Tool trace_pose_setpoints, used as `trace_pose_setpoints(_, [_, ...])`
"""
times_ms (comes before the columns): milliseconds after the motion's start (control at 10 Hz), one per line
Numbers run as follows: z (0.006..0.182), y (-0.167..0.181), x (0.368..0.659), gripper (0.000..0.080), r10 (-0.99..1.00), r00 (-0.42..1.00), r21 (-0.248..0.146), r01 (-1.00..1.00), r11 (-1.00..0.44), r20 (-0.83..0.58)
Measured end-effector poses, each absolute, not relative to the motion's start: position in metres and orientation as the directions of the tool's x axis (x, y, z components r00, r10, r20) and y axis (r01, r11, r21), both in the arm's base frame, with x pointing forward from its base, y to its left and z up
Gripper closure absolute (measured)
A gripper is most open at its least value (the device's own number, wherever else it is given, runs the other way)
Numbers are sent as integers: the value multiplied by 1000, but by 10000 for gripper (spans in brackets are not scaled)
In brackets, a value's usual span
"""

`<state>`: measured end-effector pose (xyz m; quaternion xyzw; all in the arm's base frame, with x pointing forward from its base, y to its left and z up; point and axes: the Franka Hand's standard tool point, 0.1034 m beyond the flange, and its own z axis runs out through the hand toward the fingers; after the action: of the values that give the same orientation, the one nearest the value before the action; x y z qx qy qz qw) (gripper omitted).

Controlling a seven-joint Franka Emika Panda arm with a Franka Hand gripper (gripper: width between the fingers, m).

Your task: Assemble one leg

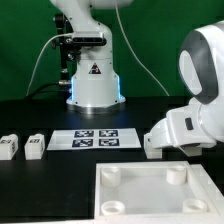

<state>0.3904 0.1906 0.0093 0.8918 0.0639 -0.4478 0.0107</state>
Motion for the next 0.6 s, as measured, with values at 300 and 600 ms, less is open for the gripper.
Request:
trace_pose_setpoints(300, [9, 191, 390, 509, 104, 591, -38, 124, -992, -800])
trace_pose_setpoints(600, [11, 190, 392, 509, 110, 589, -42, 128, -991, -801])
